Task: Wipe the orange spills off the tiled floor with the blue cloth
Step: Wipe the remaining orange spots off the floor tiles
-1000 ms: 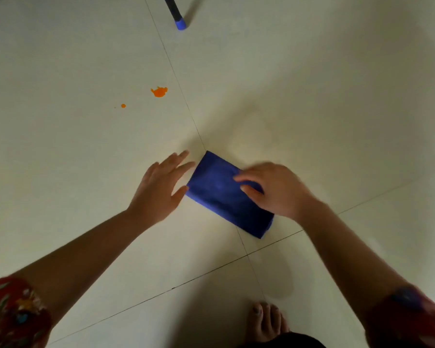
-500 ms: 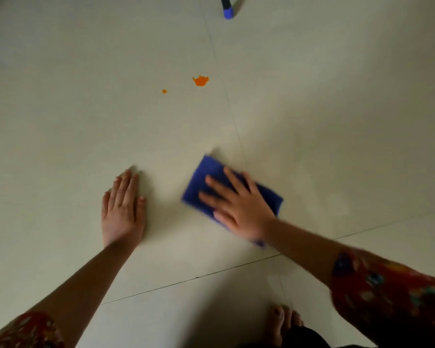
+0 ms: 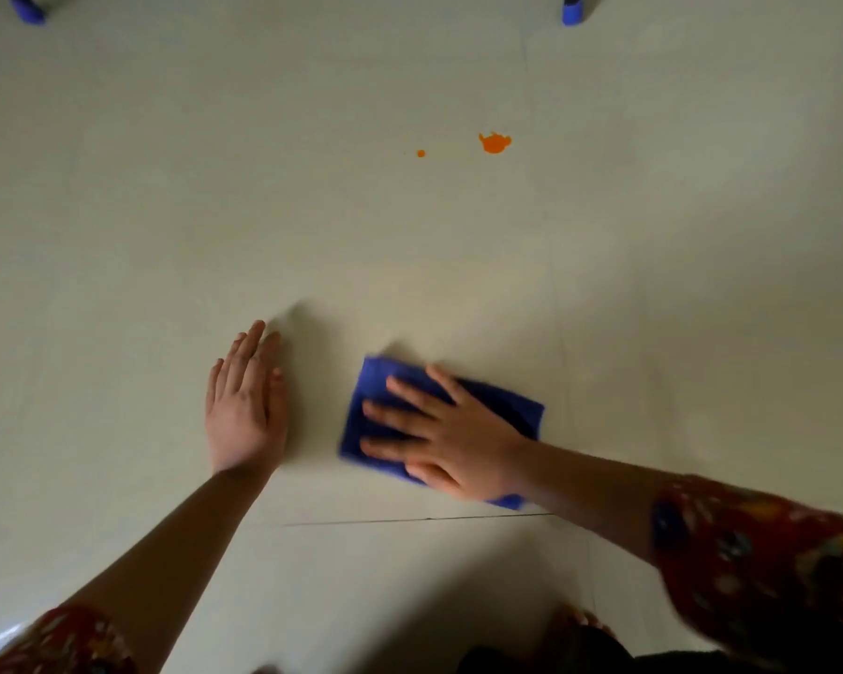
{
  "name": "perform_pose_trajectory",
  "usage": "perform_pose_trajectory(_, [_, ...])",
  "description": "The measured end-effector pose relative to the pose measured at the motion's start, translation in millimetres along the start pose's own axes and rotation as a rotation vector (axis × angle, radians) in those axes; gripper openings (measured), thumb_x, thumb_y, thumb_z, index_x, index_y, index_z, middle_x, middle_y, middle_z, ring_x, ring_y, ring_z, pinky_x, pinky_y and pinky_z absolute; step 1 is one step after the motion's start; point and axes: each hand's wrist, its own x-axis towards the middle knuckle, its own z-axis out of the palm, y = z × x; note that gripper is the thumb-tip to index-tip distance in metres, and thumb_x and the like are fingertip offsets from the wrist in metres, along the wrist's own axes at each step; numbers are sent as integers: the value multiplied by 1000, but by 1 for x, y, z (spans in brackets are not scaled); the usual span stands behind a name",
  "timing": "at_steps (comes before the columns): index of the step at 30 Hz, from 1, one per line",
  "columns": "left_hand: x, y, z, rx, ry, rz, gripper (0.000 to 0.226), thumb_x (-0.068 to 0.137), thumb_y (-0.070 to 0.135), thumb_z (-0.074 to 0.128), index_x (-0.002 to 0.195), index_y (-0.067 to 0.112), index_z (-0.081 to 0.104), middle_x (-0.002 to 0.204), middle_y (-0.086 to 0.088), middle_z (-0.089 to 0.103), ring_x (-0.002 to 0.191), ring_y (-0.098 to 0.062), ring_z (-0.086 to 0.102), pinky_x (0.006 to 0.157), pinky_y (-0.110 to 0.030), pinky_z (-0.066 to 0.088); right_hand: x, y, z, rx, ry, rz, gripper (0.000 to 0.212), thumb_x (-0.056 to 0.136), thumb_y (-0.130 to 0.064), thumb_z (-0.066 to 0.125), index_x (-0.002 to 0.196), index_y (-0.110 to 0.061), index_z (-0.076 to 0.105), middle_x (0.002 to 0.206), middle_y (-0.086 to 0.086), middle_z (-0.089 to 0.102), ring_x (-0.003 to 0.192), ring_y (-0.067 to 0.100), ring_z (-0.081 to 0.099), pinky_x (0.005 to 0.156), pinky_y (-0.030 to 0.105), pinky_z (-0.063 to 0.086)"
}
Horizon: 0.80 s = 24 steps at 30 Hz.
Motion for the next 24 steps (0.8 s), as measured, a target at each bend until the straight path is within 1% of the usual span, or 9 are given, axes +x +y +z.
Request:
perform_pose_trajectory(2, [-14, -19, -9, 31, 0, -84, 51, 97, 30, 27, 143, 15, 45, 153, -3, 38, 142, -24, 31, 117, -43, 22, -4, 22, 0, -27, 15, -208, 49, 101, -41, 31, 149, -41, 30, 160, -10, 23, 150, 23, 12, 116, 53, 18])
perform_pose_trajectory(3, [-20, -28, -14, 41, 1, -118, 52, 97, 30, 26, 143, 15, 44, 153, -2, 37, 142, -24, 31, 117, -43, 21, 8, 41, -1, -56, 57, -136, 49, 100, -39, 31, 149, -39, 32, 159, -9, 26, 149, 22, 17, 114, 50, 24])
perform_pose_trajectory(6, [-33, -40, -23, 55, 12, -174, 52, 96, 31, 26, 143, 16, 44, 153, -2, 38, 142, -24, 31, 118, -42, 20, 56, 80, -16, 85, 164, 413, 50, 99, -36, 31, 148, -34, 36, 157, -6, 32, 147, 23, 26, 109, 48, 34])
perform_pose_trajectory(7, [-36, -44, -27, 50, 29, -193, 53, 96, 30, 26, 143, 15, 44, 152, -2, 39, 142, -24, 31, 117, -43, 21, 71, 67, -14, 99, 187, 391, 50, 98, -36, 31, 148, -33, 37, 157, -4, 33, 146, 24, 27, 109, 48, 34])
perform_pose_trajectory(11, [-32, -47, -31, 23, 90, -211, 51, 95, 23, 28, 142, 13, 46, 150, -5, 42, 140, -26, 34, 116, -46, 24, 72, -32, 10, 48, 58, -406, 48, 101, -36, 31, 148, -31, 38, 157, -5, 33, 148, 24, 21, 117, 48, 19])
perform_pose_trajectory(13, [-27, -48, -32, 22, 112, -228, 49, 96, 20, 27, 142, 13, 46, 150, -5, 42, 141, -25, 34, 116, -46, 25, 87, -30, 6, 66, 7, -498, 46, 101, -35, 32, 146, -34, 41, 155, -6, 36, 148, 23, 23, 118, 48, 17])
perform_pose_trajectory(19, [-12, -36, -26, 22, 98, -229, 51, 96, 21, 28, 144, 15, 43, 151, -4, 40, 142, -25, 32, 117, -44, 23, 189, 71, -35, 146, 138, 351, 49, 103, -38, 27, 151, -38, 27, 161, -8, 21, 150, 20, 14, 119, 44, 11])
perform_pose_trajectory(21, [-7, -25, -18, 14, 72, -217, 51, 96, 24, 27, 145, 17, 41, 153, -2, 38, 143, -24, 30, 117, -43, 21, 178, 63, -31, 144, 180, 428, 49, 101, -37, 30, 151, -35, 31, 160, -5, 25, 149, 22, 18, 120, 44, 13])
perform_pose_trajectory(24, [9, 2, -6, 0, 17, -143, 52, 98, 31, 26, 146, 17, 40, 154, -1, 36, 144, -23, 28, 118, -39, 19, 87, 16, -12, 101, 164, 266, 48, 101, -38, 31, 150, -35, 32, 160, -5, 25, 149, 23, 18, 119, 42, 16])
